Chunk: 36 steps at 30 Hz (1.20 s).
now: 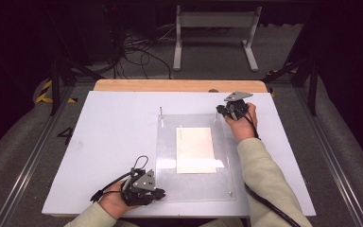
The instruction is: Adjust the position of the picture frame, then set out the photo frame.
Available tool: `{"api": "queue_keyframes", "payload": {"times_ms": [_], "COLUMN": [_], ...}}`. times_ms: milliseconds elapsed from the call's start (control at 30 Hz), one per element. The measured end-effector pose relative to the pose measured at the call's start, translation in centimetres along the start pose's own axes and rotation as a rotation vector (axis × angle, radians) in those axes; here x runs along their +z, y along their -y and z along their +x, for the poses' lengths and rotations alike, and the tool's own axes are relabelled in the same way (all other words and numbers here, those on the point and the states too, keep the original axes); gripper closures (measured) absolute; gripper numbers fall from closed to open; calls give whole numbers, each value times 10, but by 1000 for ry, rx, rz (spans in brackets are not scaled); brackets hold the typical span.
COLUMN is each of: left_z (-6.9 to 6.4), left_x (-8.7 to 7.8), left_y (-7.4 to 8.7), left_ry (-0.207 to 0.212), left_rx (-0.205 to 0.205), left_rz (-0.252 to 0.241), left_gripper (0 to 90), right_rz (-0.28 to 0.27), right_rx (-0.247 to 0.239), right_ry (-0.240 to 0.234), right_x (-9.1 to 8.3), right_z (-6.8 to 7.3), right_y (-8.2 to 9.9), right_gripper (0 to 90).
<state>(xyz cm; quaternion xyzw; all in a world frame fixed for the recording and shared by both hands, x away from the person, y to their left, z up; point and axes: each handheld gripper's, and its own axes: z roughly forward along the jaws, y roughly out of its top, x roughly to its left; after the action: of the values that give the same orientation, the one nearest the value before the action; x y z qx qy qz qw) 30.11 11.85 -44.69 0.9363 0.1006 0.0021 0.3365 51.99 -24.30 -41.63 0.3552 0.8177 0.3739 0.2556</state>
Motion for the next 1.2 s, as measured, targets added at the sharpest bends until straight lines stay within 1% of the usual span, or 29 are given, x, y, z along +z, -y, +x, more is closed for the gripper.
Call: {"api": "queue_keyframes", "payload": {"times_ms": [67, 200, 233, 400, 467, 500, 567, 600, 633, 667, 700, 767, 800, 833, 867, 933, 967, 1000, 1033, 1067, 1133, 1200], "left_z": [-2, -4, -5, -6, -6, -4, -2, 1, 1, 4, 7, 11, 13, 13, 15, 20, 22, 24, 25, 27, 30, 33], "left_x": [-2, -3, -4, -5, -5, -5, -5, -8, -8, -12, -18, -25, -28, -28, -31, -37, -39, -41, -43, -45, -49, -52], "left_y": [2, 5, 5, 6, 7, 8, 10, 11, 11, 12, 13, 15, 16, 16, 18, 20, 22, 24, 25, 27, 30, 34], "left_ry": [10, 15, 19, 26, 37, 46, 57, 65, 65, 85, 78, 60, 34, 34, 13, -18, -46, -68, -80, -100, -154, -192], "left_rx": [8, 12, 9, 12, 9, 0, -13, -27, -27, -49, -68, -95, -103, -103, -109, -146, -159, -174, -185, -198, -214, -236], "left_rz": [6, 3, 11, 11, 7, 1, -14, -48, -48, -89, -147, -200, -229, -229, -256, -301, -312, -327, -335, -350, -374, -391], "left_gripper": [838, 838, 838, 837, 835, 831, 811, 782, 729, 693, 671, 624, 609, 577, 540, 533, 531, 517, 507, 507, 490, 459], "right_rz": [-2, -10, -11, 1, 3, 2, -2, -9, -9, -70, -87, -117, -135, -135, -151, -171, -172, -170, -172, -180, -198, -193], "right_rx": [6, 16, 19, 19, 28, 33, 59, 69, 69, 88, 98, 113, 121, 121, 122, 120, 105, 104, 108, 112, 133, 125], "right_ry": [-11, -22, -27, -32, -41, -44, -45, -44, -44, -34, -33, -32, -39, -39, -37, -36, -20, -9, 7, 3, -37, -27], "right_x": [-5, -11, -13, -18, -19, -19, -20, -21, -21, -25, -27, -31, -32, -32, -34, -36, -37, -38, -38, -38, -35, -32], "right_z": [1, 4, 4, 5, 5, 4, 4, 4, 4, 2, 1, -2, -3, -3, -3, -3, -3, -3, -2, -2, -1, 1], "right_y": [3, 9, 10, 12, 12, 13, 14, 15, 15, 18, 20, 23, 25, 25, 26, 27, 27, 27, 27, 27, 28, 27], "right_gripper": [848, 848, 848, 847, 847, 846, 838, 828, 828, 702, 678, 639, 618, 618, 596, 580, 577, 578, 562, 567, 569, 566]}}
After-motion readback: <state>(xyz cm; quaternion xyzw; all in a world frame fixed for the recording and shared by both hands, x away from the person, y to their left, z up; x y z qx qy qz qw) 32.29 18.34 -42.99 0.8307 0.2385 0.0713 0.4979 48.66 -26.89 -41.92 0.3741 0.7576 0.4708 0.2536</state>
